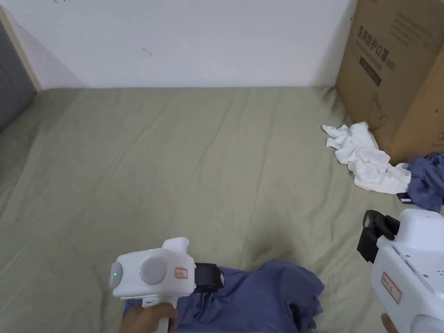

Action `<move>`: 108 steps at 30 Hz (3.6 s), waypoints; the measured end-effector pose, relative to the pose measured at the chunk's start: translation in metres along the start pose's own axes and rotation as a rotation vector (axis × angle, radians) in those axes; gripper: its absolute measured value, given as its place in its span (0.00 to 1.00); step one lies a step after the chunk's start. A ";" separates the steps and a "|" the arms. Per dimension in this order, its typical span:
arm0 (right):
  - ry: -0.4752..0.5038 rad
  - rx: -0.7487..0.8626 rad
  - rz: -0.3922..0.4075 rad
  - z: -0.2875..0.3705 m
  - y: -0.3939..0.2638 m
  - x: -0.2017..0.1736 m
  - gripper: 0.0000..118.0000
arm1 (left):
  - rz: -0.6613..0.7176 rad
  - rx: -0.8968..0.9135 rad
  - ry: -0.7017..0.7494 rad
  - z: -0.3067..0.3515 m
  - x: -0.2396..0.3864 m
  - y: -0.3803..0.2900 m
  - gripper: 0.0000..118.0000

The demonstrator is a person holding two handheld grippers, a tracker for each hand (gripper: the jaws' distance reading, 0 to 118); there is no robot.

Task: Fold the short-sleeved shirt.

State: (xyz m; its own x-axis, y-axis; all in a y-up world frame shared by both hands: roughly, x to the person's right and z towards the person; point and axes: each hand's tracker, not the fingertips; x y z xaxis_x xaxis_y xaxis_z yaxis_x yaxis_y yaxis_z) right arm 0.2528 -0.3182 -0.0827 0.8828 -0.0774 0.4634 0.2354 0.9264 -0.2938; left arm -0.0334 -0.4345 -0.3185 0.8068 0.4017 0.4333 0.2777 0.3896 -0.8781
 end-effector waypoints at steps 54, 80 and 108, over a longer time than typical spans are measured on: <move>0.017 -0.005 0.006 0.002 0.004 -0.013 0.02 | 0.049 0.244 -0.126 0.049 -0.062 -0.014 0.07; 0.015 -0.066 0.054 -0.012 -0.003 -0.031 0.02 | 0.222 0.049 -0.246 -0.011 -0.174 -0.020 0.49; 0.064 -0.040 0.028 -0.018 -0.001 -0.035 0.02 | 0.100 0.153 0.073 0.122 -0.186 0.003 0.15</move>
State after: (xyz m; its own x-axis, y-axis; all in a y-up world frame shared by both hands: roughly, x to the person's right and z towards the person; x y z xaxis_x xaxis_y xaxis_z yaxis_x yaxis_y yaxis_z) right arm 0.2291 -0.3235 -0.1133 0.9131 -0.0761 0.4005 0.2252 0.9131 -0.3399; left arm -0.2462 -0.4072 -0.3767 0.8636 0.3856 0.3248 0.1165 0.4742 -0.8727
